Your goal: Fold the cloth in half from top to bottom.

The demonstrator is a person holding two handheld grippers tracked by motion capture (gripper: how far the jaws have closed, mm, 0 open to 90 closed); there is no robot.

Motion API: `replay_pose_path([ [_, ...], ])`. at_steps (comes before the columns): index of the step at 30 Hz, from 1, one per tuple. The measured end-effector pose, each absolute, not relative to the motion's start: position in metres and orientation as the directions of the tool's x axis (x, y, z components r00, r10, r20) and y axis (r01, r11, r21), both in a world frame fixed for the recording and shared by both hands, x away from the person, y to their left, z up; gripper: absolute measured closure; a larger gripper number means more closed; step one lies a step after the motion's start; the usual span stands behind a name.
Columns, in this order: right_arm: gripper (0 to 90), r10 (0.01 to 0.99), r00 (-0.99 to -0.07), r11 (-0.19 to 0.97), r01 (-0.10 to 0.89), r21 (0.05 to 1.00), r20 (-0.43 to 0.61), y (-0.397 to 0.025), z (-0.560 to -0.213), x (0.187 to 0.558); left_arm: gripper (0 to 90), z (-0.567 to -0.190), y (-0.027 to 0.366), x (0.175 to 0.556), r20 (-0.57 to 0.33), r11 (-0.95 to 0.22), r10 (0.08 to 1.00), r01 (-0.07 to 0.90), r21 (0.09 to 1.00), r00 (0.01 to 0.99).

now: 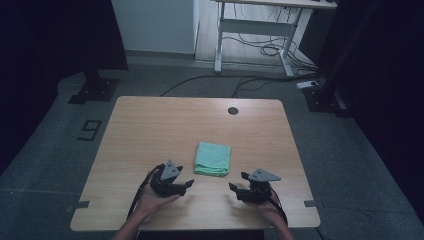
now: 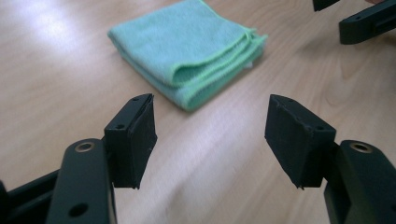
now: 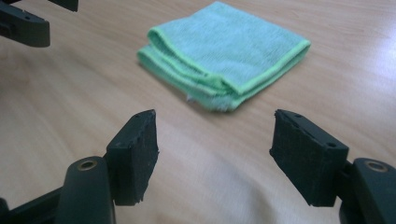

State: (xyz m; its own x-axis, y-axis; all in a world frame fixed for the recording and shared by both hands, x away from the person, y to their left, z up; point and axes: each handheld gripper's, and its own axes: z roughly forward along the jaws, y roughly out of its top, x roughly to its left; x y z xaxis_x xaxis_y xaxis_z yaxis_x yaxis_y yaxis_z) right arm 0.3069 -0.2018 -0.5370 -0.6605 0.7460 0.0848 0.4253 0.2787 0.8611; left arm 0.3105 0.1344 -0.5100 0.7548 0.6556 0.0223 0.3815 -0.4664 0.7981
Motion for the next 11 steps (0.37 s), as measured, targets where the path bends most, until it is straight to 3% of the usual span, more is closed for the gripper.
replay_pose_path([
  [11, 31.2, 0.748, -0.659, 0.257, 0.392, 0.883, 0.075, -0.205, -0.535, 0.289, 33.1, -0.519, 0.141, 0.302, 0.025, -0.469, 0.663, 0.388, 0.793, 0.749],
])
